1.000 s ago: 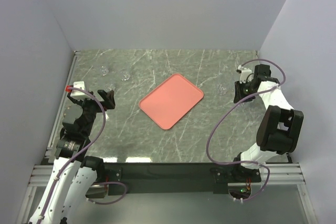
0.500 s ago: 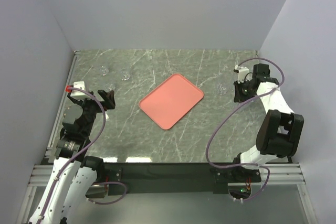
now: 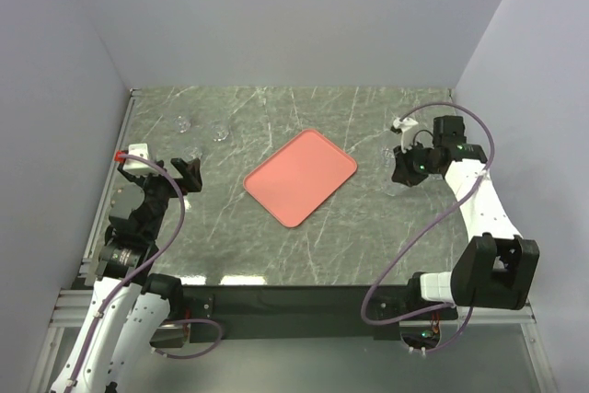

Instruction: Place the glasses into the tray

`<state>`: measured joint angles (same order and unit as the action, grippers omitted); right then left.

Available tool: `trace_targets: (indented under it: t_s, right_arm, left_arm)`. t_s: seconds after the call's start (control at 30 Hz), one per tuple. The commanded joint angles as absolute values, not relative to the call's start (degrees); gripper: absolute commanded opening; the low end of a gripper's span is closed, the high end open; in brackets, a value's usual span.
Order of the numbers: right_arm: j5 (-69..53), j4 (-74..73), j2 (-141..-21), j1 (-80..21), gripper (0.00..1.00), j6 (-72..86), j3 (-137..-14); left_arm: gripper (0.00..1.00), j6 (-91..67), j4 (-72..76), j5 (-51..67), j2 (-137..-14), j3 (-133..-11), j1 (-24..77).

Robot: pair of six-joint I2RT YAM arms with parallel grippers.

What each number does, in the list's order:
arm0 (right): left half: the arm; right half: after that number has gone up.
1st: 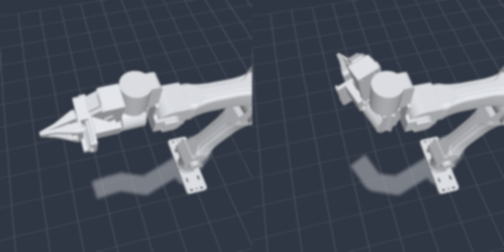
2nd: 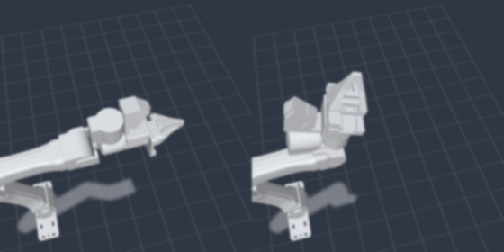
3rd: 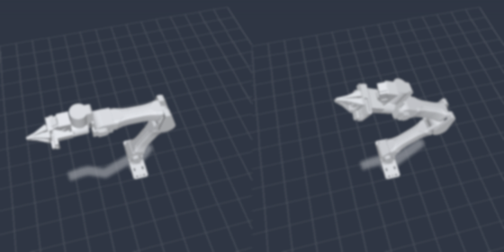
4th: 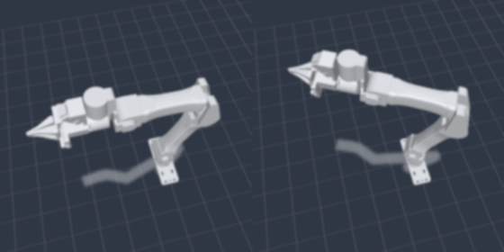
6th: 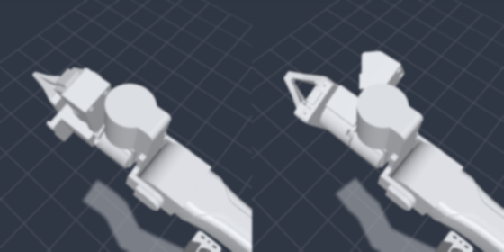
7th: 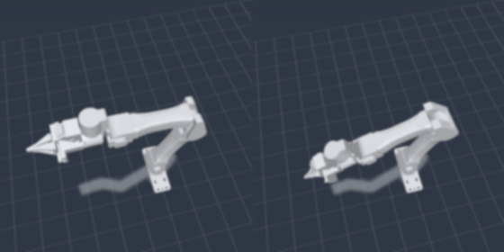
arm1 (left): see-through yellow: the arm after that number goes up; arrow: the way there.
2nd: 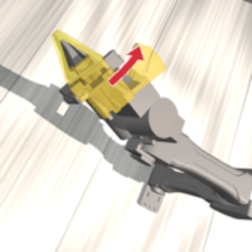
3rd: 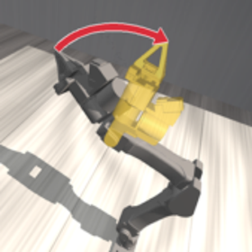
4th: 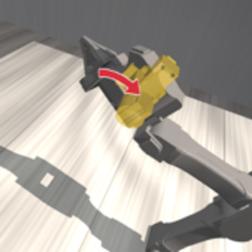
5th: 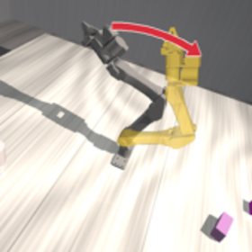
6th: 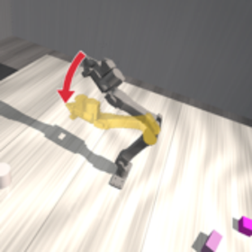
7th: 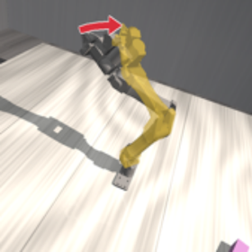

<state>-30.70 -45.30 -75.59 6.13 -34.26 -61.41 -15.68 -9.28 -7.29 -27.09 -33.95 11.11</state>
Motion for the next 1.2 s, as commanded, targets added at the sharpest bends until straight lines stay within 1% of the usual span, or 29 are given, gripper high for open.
trace_targets:
  t_s: [0.0,0.2,0.5,0.87,1.17]
  right_arm:
    - [-33.22,-45.09,-72.86,3.35,0.0,-35.33,-61.96]
    - [-34.28,-45.7,-73.04,-1.75,0.0,-35.51,-64.86]
    - [-29.54,-44.91,-78.21,-10.19,0.0,-34.98,-71.26]
    - [-22.68,-46.05,-94.21,-20.81,0.0,-35.07,-86.47]
    - [-17.32,-48.07,-110.03,-24.96,0.0,-33.84,-103.87]
  left_arm:
    - [0.99,-14.59,-6.77,-6.15,-26.72,-33.13,11.34]
    - [0.99,-14.5,-6.77,-6.15,-26.72,-33.22,11.34]
    - [0.99,-14.41,-6.77,-6.15,-26.63,-33.13,11.34]
    - [0.99,-14.15,-6.59,-6.15,-27.07,-33.05,11.34]
    - [1.0,-13.89,-6.5,-6.24,-27.51,-32.96,11.25]
